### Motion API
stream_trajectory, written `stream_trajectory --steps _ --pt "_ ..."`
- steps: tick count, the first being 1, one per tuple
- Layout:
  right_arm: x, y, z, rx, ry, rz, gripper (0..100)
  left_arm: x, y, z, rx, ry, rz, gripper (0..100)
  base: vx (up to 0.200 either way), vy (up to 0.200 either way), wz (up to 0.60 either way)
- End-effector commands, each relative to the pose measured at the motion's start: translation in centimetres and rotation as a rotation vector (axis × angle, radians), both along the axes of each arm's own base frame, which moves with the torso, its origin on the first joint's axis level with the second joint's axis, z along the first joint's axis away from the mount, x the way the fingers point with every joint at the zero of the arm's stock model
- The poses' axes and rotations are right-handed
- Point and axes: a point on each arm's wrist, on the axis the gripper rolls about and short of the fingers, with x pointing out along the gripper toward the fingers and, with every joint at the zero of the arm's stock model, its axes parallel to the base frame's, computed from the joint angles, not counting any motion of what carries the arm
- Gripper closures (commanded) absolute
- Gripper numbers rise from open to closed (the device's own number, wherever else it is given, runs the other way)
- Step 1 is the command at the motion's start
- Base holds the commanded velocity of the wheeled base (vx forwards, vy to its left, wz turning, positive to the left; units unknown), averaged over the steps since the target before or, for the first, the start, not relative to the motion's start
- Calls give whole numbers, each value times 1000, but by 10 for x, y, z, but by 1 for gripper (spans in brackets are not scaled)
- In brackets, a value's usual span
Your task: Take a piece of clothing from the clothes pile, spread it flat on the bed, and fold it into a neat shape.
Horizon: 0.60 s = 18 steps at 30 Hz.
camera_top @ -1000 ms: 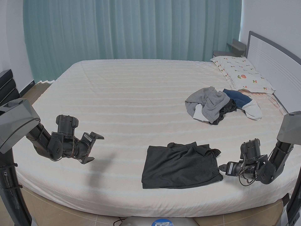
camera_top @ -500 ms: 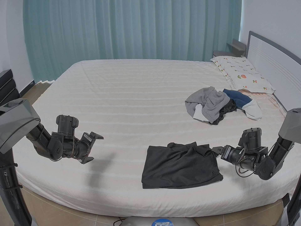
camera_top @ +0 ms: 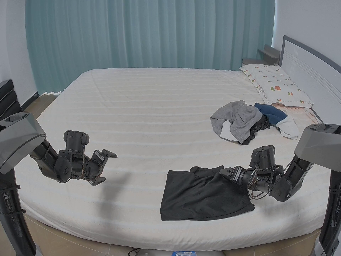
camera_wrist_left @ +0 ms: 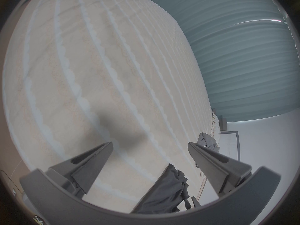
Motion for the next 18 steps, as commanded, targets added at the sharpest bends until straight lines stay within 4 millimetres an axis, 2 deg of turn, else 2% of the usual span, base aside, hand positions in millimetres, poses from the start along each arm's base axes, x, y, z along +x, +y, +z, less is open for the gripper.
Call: stream_trajectory --steps 1,7,8,14,18 --pt "6 1 -12 -10 35 -6 0 0 0 -1 0 2 0 0 0 0 0" --pt "9 2 -12 5 48 -26 0 0 0 -1 0 2 0 0 0 0 0" --pt "10 1 -12 10 45 -31 100 0 -1 -1 0 2 -1 0 0 0 0" --pt "22 -9 -4 24 10 -85 100 0 -2 -1 0 2 -5 0 0 0 0" --pt "27 -25 -7 26 23 -134 100 0 -2 -2 2 5 -4 0 0 0 0"
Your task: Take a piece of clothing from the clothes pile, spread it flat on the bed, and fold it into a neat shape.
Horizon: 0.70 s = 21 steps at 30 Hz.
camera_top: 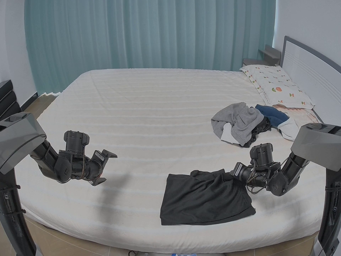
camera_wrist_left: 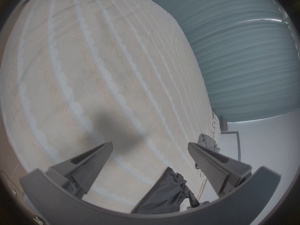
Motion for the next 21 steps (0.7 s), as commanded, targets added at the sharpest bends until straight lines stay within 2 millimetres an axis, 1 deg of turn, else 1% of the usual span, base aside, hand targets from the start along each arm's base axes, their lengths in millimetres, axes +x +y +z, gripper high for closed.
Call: stream_trajectory --steps 1,3,6,10,11,14,17,20,21 --pt "5 -14 -3 2 19 -36 100 0 0 -1 1 3 -1 0 0 0 0" --pt "9 -19 -6 13 41 -60 100 0 0 -1 1 3 -1 0 0 0 0" --pt "12 -21 -10 51 58 -96 100 0 0 -1 1 3 -1 0 0 0 0" --pt "9 -23 -12 77 82 -81 100 0 0 -1 1 3 -1 0 0 0 0" --pt "8 -23 -11 87 82 -72 0 0 0 -1 0 4 -2 0 0 0 0" --pt "5 -24 -9 87 74 -67 0 0 0 -1 1 3 -1 0 0 0 0" --pt "2 -26 3 101 42 -60 0 0 0 -1 1 3 -1 0 0 0 0" --pt "5 -33 16 124 -13 -58 0 0 0 -1 2 3 -2 0 0 0 0" --pt "6 -34 18 126 -19 -56 0 0 0 -1 2 3 -2 0 0 0 0"
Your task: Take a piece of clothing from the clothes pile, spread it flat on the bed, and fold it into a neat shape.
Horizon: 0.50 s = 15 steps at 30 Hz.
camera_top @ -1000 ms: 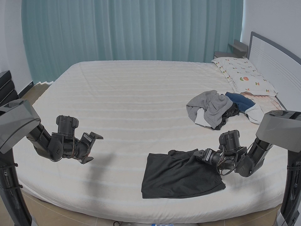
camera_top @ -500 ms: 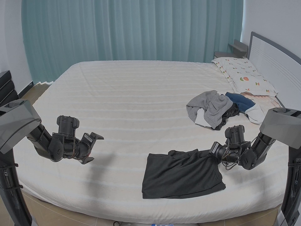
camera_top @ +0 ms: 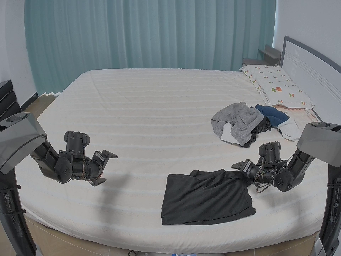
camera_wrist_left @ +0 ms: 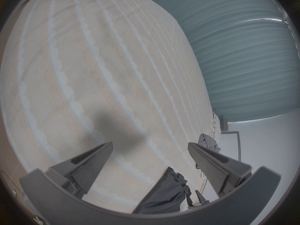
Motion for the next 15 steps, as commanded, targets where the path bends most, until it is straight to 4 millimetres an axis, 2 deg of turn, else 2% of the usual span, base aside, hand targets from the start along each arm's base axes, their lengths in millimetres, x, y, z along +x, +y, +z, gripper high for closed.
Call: stream_trajectory --steps 1,4,10,11,15 --pt "1 -6 16 13 -51 2 0 0 0 0 0 0 -1 0 0 0 0" --pt "2 -7 14 3 -48 25 0 0 0 0 1 0 0 0 0 0 0" --pt "8 -4 -6 -27 -22 67 0 0 0 0 0 0 -1 0 0 0 0" --pt "8 -4 -7 -27 -20 67 100 0 0 0 -1 -1 -1 0 0 0 0" --pt "9 -3 -16 -29 3 74 100 0 0 0 0 -2 -2 0 0 0 0"
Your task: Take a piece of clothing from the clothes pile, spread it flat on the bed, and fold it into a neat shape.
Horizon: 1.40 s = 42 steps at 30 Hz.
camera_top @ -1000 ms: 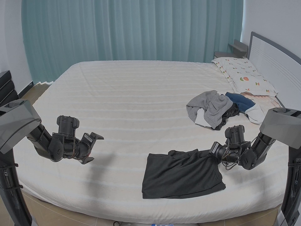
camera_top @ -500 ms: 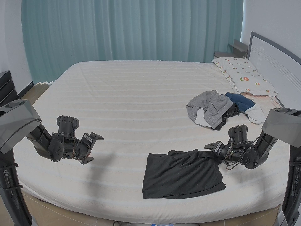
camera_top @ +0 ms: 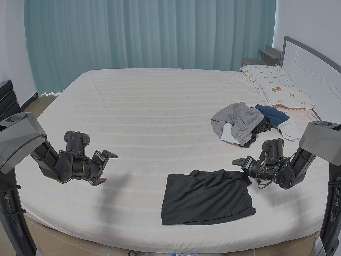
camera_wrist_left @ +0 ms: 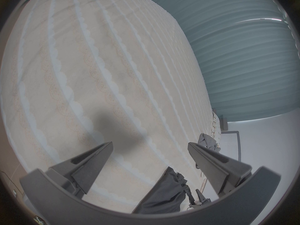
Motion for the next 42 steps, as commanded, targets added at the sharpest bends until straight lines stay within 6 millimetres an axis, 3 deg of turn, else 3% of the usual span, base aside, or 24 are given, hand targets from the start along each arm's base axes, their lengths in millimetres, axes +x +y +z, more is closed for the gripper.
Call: stream_trajectory --steps 1,4,9,19,20,27,30,36,42 --pt "2 1 -13 -7 28 4 100 0 0 0 0 0 1 0 0 0 0" --pt "5 1 -14 -6 28 0 100 0 0 0 0 0 1 0 0 0 0" --pt "14 -15 -9 1 6 -55 100 0 0 0 0 0 1 0 0 0 0" --pt "6 -30 -16 6 43 -87 100 0 0 0 0 0 1 0 0 0 0" --pt "2 -28 -16 18 53 -82 0 0 0 0 0 0 1 0 0 0 0" --pt "-16 -27 -2 50 -1 -18 0 0 0 0 0 0 1 0 0 0 0" --pt "-35 -31 4 40 -15 0 0 0 0 0 -1 -2 1 0 0 0 0" --pt "-83 -33 -6 -18 40 135 0 1 0 0 -2 -1 0 0 -67 0 0" --pt "-85 -29 -11 -21 12 153 0 0 0 -1 1 1 -2 0 -133 0 0"
